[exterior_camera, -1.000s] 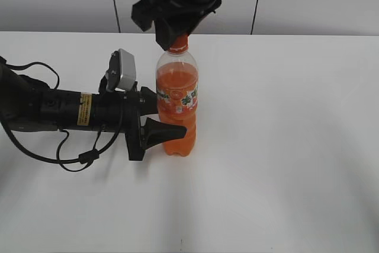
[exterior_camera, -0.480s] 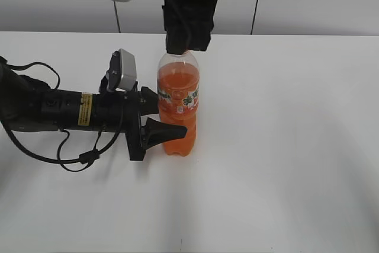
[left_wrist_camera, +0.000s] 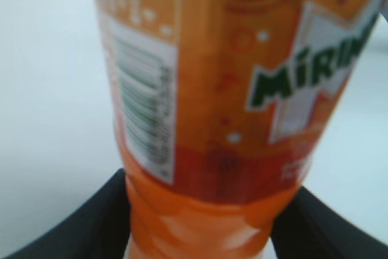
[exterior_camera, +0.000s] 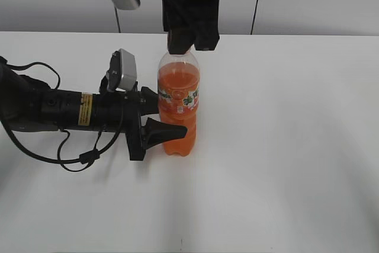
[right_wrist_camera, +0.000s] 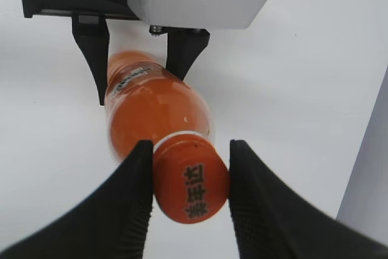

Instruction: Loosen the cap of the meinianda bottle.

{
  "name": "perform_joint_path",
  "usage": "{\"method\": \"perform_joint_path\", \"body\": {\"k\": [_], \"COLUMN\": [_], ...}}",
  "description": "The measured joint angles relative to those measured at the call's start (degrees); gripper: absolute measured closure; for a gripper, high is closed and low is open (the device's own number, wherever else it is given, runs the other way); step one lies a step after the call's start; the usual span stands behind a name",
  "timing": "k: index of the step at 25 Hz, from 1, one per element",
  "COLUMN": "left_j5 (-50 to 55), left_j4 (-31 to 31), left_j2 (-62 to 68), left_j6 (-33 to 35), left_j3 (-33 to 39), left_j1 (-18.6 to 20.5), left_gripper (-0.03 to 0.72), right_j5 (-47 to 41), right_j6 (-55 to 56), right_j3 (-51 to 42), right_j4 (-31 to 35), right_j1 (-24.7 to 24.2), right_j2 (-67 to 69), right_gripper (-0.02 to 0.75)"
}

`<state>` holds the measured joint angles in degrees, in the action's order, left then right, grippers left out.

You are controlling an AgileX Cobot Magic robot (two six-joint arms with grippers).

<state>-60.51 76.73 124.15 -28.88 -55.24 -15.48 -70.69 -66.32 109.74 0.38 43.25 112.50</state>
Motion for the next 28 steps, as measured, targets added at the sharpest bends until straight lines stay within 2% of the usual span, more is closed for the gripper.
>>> {"method": "perform_joint_path", "body": {"k": [10,16,19,22,28], "left_j5": [0.06,0.06,0.06,0.06,0.06], "left_j4": [-0.17,-0.12,-0.12,-0.12,-0.12], "left_j2": [0.00,0.00,0.00,0.00,0.00], "left_j6": [-0.15,-0.10,-0.10,-0.10,-0.10], "left_j3": [0.00,0.00,0.00,0.00,0.00], "left_j1": [0.00,0.00,0.00,0.00,0.00], "left_gripper": [0.279,0.279,0.279,0.279,0.279], "right_j5": [0.33,0.33,0.33,0.33,0.33], "right_j6": [-0.74,0.14,5.84,17.77,64.33], "right_j3": [0.00,0.00,0.00,0.00,0.00], "right_j4": [-1.47,0.65,1.89,2.18,0.54], "right_j1": [0.00,0.00,0.00,0.00,0.00], "right_j2": [0.00,-1.18,-3.33,-5.46,-7.25], "right_gripper": [0.328,0.311,0.311,0.311,0.311]}}
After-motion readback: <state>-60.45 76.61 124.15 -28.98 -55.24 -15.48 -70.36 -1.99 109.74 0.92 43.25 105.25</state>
